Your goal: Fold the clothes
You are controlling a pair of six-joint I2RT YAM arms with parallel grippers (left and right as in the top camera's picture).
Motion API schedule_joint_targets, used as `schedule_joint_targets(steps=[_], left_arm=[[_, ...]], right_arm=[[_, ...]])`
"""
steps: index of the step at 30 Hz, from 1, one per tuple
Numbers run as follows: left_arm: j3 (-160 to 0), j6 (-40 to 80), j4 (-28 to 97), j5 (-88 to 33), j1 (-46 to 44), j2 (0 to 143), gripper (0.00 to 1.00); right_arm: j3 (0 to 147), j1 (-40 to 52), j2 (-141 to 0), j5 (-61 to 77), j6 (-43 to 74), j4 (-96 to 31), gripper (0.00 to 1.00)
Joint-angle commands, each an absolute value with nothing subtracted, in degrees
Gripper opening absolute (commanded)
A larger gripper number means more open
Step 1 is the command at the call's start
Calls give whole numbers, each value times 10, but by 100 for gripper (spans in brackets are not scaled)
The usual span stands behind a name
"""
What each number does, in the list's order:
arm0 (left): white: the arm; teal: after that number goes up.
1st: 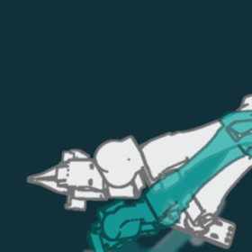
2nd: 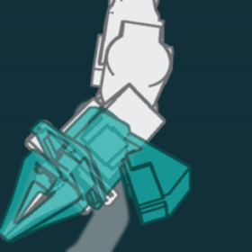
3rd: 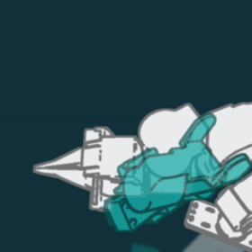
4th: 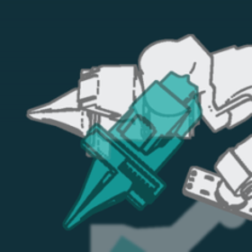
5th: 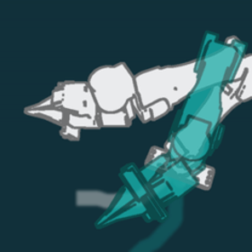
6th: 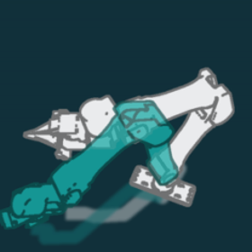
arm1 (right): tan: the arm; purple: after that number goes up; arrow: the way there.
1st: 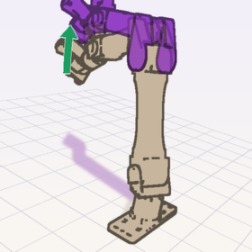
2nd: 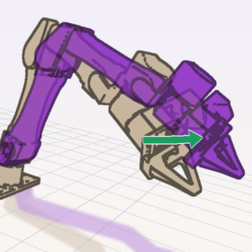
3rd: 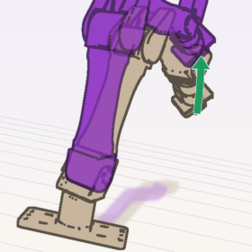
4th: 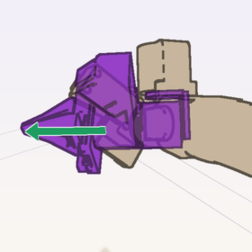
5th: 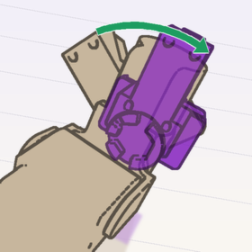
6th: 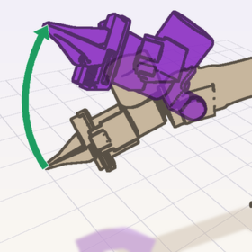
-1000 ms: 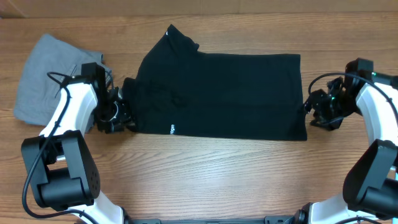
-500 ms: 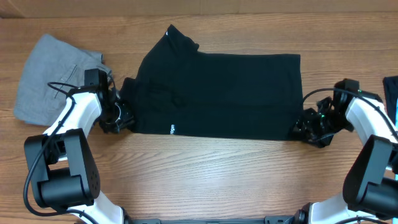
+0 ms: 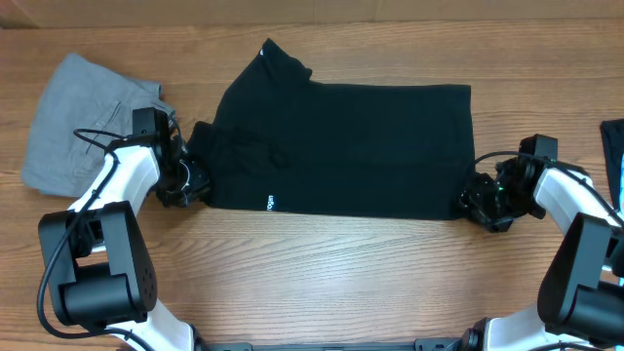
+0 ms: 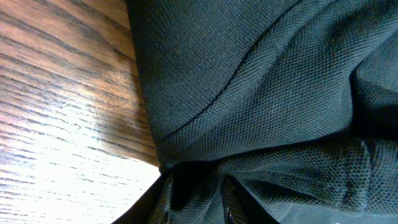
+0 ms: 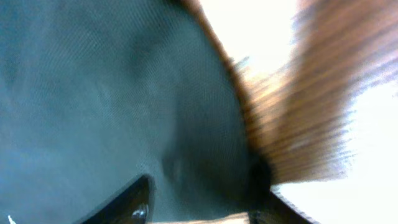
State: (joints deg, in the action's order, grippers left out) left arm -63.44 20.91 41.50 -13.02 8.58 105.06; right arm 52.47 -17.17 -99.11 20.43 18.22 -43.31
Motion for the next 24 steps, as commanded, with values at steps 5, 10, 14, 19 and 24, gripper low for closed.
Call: schedule_joint_targets(steps=[5, 10, 14, 19, 24], left_arm=[[-633, 209, 413, -132, 82, 1042, 22], [-637, 191, 444, -131, 87, 1042, 9], [-651, 190, 503, -127, 109, 1041, 4], [-673, 186, 617, -98, 160, 1041, 4], [-673, 164, 691, -79, 199, 1041, 4]], right_arm=[[492, -170, -1000, 185, 213, -405, 8], [513, -172, -994, 143, 213, -482, 4], [522, -182, -974, 103, 212, -554, 4], [522, -210, -961, 41, 208, -619, 4], [522, -226, -961, 41, 206, -635, 4]])
